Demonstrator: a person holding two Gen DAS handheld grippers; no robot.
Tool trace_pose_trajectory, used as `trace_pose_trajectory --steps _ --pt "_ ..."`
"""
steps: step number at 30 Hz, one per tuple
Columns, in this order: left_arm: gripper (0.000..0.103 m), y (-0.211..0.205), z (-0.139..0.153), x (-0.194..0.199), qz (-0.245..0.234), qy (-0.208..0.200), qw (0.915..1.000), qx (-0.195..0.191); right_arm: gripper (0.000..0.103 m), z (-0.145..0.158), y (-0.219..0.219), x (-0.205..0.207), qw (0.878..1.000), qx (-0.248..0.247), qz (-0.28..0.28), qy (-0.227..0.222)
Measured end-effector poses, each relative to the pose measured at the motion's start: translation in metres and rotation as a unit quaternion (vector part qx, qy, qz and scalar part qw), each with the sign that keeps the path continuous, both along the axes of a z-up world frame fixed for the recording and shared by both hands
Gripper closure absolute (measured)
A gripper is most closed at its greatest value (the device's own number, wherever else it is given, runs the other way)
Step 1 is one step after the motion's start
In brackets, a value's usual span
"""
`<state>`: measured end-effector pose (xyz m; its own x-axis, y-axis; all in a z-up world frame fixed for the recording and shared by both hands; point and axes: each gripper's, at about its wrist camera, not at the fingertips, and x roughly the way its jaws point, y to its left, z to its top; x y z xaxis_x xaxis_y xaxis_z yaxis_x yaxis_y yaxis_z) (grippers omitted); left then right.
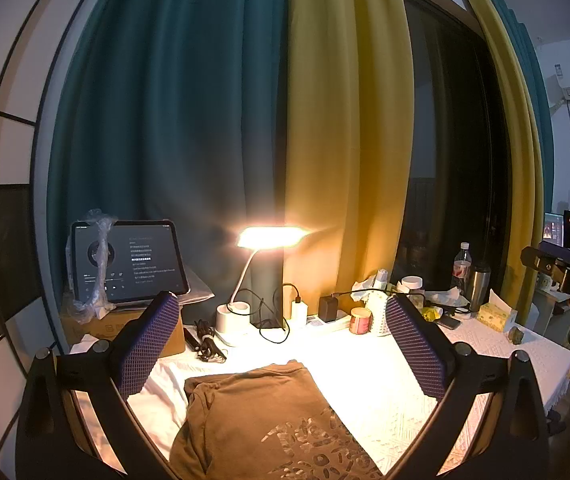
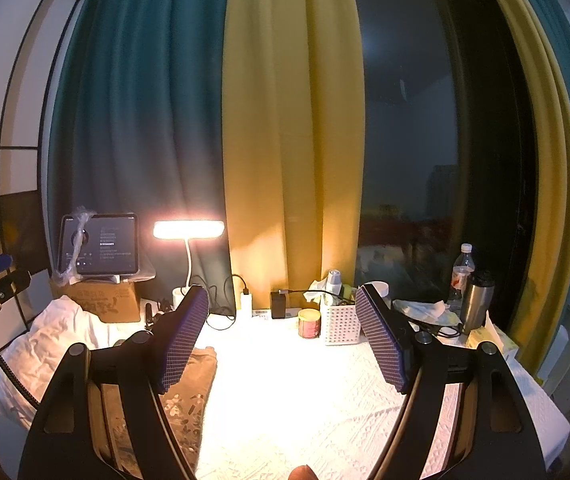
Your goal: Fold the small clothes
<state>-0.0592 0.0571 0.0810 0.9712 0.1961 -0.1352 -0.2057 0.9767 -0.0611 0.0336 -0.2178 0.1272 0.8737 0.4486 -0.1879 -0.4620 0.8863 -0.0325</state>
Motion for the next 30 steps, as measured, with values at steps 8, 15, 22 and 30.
trace_pose_trajectory --steps 8,15,22,30 --pt "0.001 -0.0001 -0.0004 0.0019 0.000 0.001 1.0000 0.003 0.024 -0.0007 -0.0040 -0.0003 1.000 0.000 -0.002 0.002" --pt "0.001 0.0000 -0.0003 0.0021 0.000 0.001 1.0000 0.002 0.024 -0.0014 -0.0062 -0.0015 1.000 0.000 -0.002 0.002" --pt "0.001 0.0003 -0.0004 0.0024 0.000 0.001 1.0000 0.002 0.024 -0.0014 -0.0059 -0.0019 1.000 0.000 -0.003 0.002" --pt "0.001 0.0003 -0.0013 0.0029 -0.002 0.003 1.0000 0.002 0.024 -0.0032 -0.0078 -0.0017 1.000 0.000 -0.004 0.005"
